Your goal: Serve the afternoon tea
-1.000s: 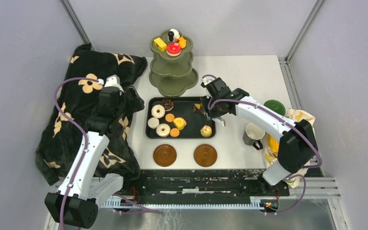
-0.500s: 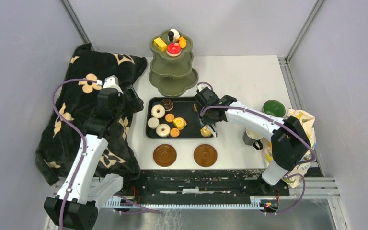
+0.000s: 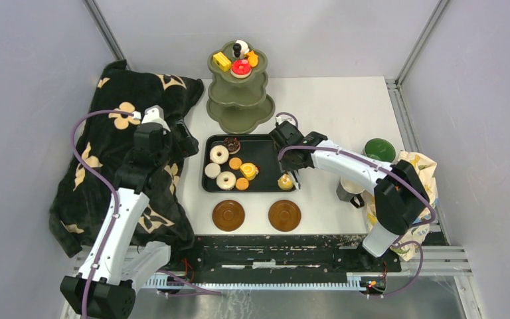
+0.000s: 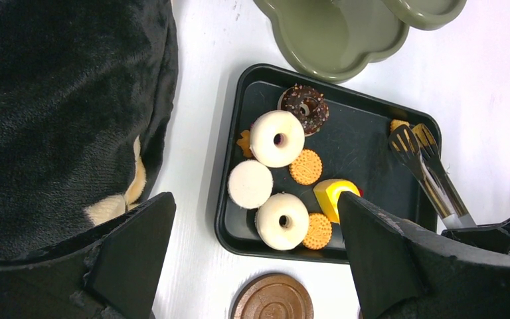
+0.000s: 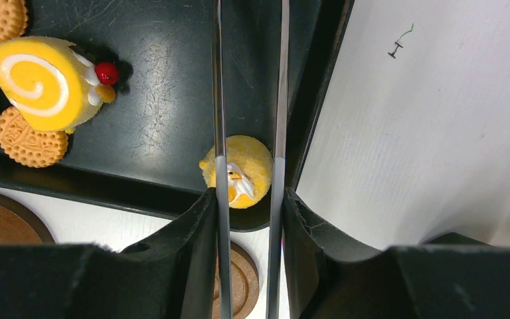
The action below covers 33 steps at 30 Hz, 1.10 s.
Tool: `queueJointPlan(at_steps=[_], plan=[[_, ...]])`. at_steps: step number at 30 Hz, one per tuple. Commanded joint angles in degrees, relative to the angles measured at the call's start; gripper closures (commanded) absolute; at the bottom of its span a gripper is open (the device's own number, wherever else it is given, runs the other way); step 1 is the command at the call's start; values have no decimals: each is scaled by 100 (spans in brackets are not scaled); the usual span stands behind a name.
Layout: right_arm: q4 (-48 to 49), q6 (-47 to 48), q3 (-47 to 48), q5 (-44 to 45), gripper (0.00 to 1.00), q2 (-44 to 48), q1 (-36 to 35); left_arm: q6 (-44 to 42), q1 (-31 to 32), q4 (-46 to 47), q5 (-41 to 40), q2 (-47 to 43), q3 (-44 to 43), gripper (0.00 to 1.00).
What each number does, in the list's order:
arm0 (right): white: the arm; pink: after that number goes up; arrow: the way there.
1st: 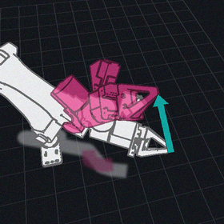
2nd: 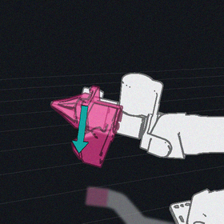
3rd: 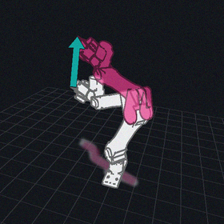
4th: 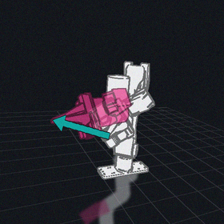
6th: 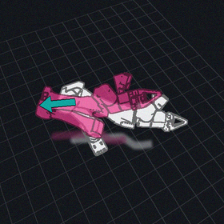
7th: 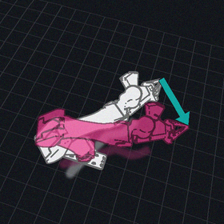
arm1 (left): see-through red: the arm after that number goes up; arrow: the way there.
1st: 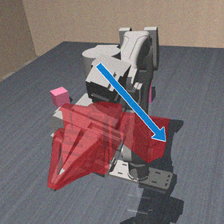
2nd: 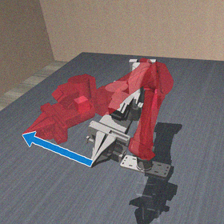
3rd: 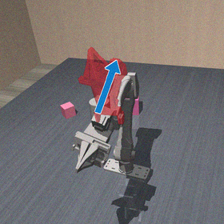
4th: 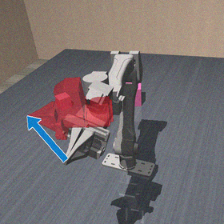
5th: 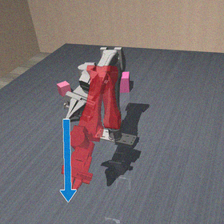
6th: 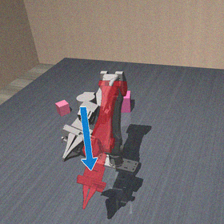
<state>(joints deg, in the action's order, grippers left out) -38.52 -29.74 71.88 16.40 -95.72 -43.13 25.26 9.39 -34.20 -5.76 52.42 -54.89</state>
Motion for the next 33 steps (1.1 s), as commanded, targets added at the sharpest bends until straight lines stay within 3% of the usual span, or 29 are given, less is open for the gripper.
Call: queueJointPlan(at_steps=[1,12,23,33], plan=[[221,63,5,60,76,378,-4,53,5,129,100,-91,-42,1],[174,353,-302,-516,97,1136,-20,475,13,375,1073,-298,398,1],[776,487,-569,-1126,99,1605,-81,258,10,310,840,-25,663,1],[1410,240,311,-1003,99,547,-396,180,15,324,1139,-125,568,1]])
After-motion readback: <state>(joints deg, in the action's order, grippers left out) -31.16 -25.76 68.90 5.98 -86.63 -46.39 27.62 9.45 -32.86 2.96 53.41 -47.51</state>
